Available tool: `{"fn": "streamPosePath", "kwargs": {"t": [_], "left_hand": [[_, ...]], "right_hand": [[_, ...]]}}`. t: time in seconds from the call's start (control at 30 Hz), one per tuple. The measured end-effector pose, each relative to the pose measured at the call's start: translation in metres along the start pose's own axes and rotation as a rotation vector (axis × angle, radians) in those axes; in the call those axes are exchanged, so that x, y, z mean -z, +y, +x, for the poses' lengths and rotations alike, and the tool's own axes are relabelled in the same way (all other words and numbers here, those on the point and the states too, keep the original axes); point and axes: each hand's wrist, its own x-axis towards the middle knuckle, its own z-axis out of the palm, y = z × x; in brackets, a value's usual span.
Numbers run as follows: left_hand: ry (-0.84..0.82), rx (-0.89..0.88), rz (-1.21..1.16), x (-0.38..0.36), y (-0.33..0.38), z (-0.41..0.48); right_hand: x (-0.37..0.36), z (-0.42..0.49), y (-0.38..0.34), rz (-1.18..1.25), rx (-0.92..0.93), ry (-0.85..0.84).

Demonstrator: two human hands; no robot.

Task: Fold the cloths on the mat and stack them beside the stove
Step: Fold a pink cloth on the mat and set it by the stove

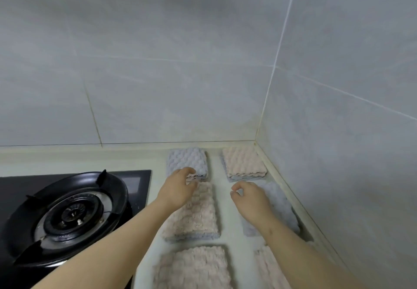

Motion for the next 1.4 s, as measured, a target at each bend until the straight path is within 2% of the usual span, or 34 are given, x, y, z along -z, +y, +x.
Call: {"fn": "streamPosePath", "kwargs": {"t": [0.1, 0.2, 0.27, 0.43, 0.7, 0.87, 1.4], "left_hand": [[0.049, 0.068, -0.112, -0.004, -0.001, 0.009], [0.181, 0.233, -0.275, -0.005, -0.004, 0.018], [0.242, 0.292, -0.303, -0.004, 0.001, 0.032], [0.209, 0.311, -0.254, -0.002, 0.009, 0.077], [0.061, 0.537, 0.039, -0.013, -0.035, 0.128], [0.062, 0.642, -0.011, -0.032, -0.053, 0.150], [0.043, 0.630, -0.036, -0.089, -0.025, 0.181]], "right_hand": [[0.007, 0.011, 0.010, 0.023, -0.005, 0.006], [0.008, 0.024, 0.022, 0.056, -0.008, -0.002], [0.007, 0.034, 0.028, 0.077, -0.016, 0.000], [0.001, 0.065, 0.037, 0.026, -0.026, -0.003], [-0.009, 0.123, 0.046, -0.061, -0.041, -0.027], [-0.020, 0.154, 0.056, -0.042, -0.123, 0.033], [-0.022, 0.166, 0.064, -0.002, -0.134, 0.039]]}}
